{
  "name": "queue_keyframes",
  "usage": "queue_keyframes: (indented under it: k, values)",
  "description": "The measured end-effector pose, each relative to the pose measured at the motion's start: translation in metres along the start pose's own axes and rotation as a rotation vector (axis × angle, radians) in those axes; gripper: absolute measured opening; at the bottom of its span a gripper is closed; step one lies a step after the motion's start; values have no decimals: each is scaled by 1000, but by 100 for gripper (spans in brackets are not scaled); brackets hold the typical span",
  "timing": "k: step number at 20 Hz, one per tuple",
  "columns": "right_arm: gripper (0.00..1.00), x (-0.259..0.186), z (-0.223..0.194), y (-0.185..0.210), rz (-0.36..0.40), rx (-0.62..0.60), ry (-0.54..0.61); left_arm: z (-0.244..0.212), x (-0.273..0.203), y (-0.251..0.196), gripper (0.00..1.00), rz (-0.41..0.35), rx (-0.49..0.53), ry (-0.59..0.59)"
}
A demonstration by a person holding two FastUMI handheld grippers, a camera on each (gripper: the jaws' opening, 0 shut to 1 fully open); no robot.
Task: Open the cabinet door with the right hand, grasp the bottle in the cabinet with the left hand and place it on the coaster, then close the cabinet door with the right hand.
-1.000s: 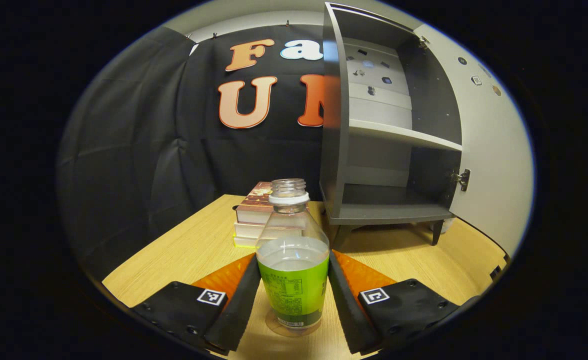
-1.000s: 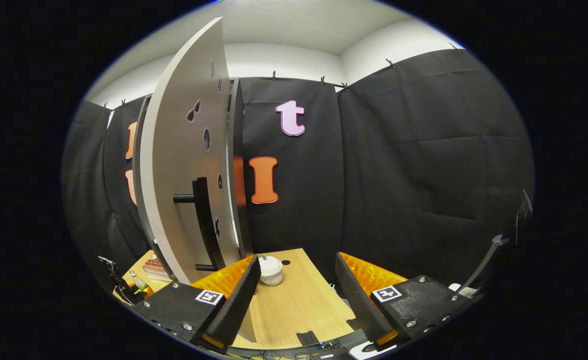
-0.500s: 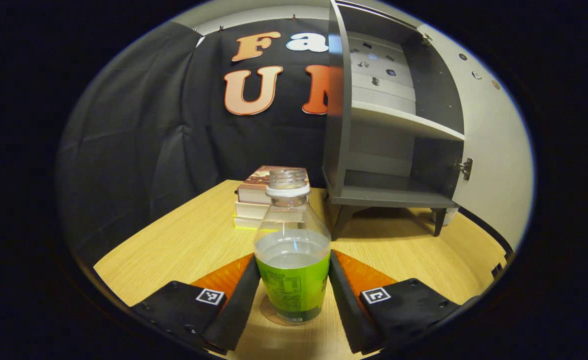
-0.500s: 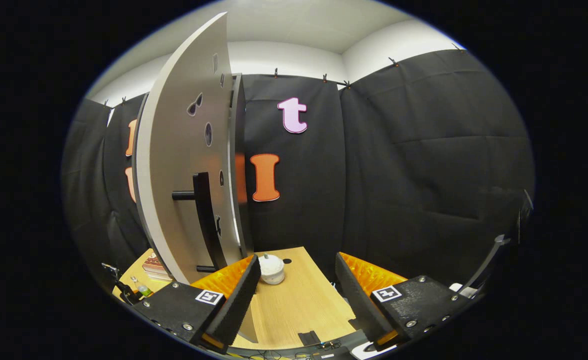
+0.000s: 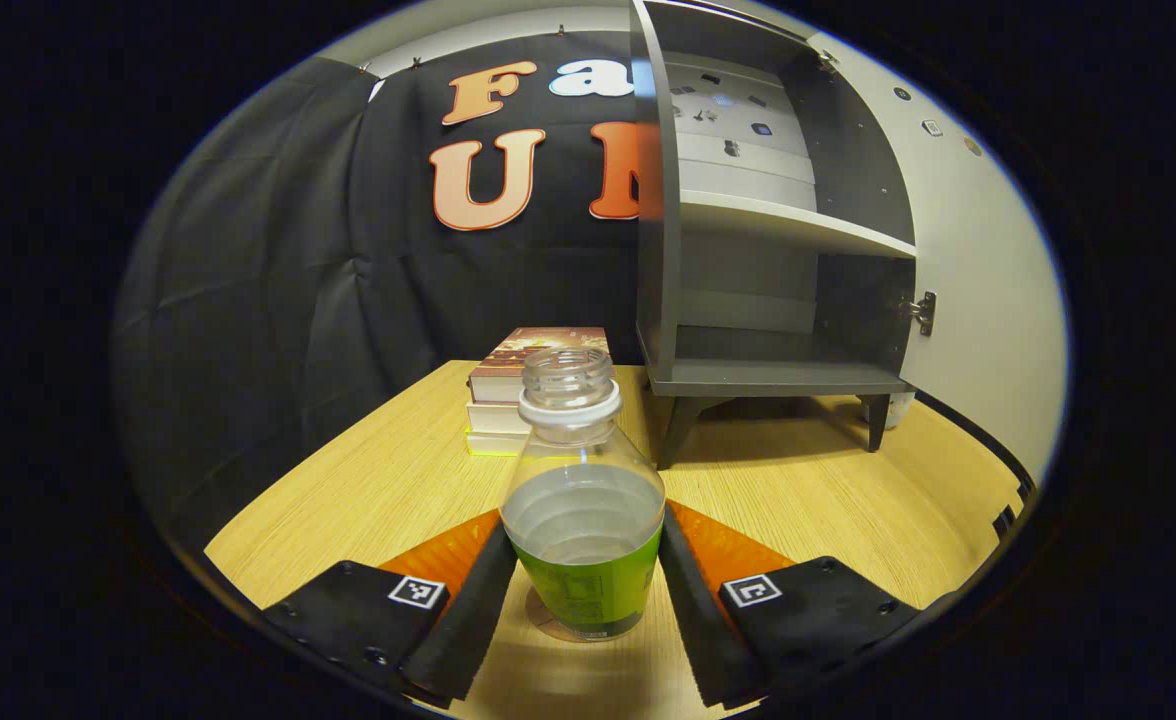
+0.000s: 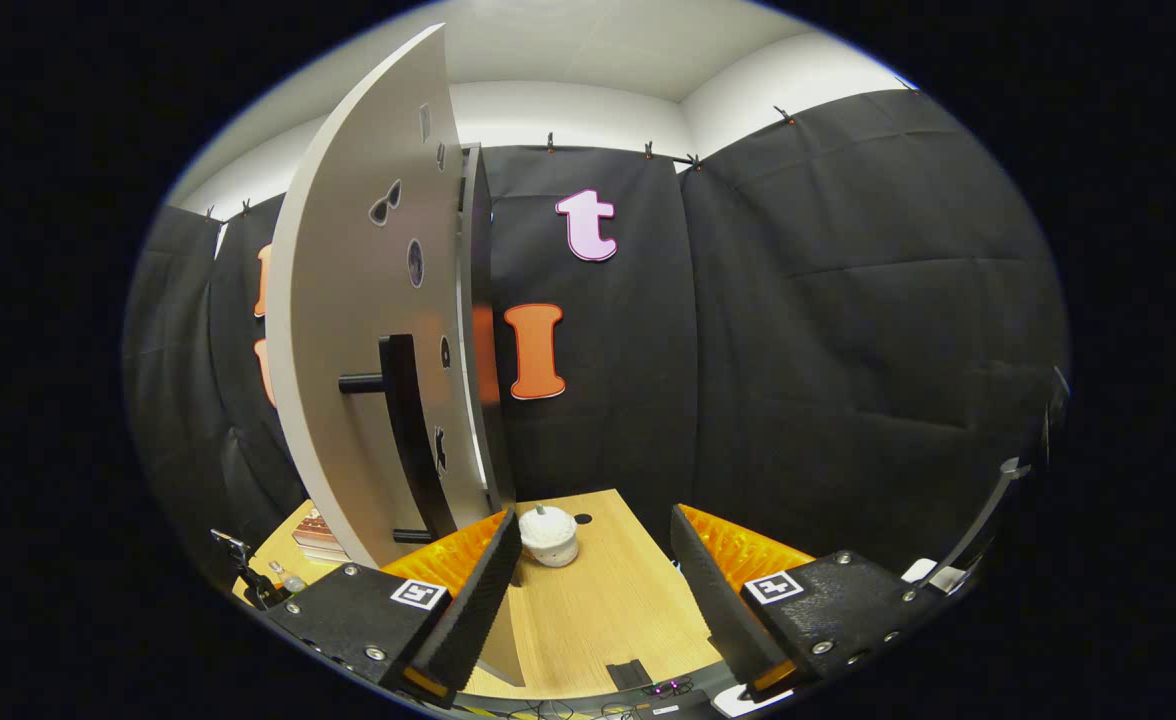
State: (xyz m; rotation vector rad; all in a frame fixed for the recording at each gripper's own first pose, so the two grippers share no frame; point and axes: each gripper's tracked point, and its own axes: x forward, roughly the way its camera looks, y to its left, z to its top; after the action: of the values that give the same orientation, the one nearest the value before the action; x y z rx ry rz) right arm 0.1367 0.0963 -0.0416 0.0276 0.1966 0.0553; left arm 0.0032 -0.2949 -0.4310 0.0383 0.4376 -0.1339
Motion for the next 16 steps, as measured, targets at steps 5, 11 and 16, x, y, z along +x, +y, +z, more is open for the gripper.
queue_keyframes:
  k: [5, 11, 16]
  values:
    - [93, -1, -5, -8, -8, 25, 12, 2, -5, -4, 86, -9, 39, 7]
    - [93, 2, -11, -8, -2, 39, 26, 6, -13, -4, 87, -8, 60, 20]
    - [93, 8, -10, -2, 23, 22, 23, 18, -28, -8, 91, -16, 39, 17]
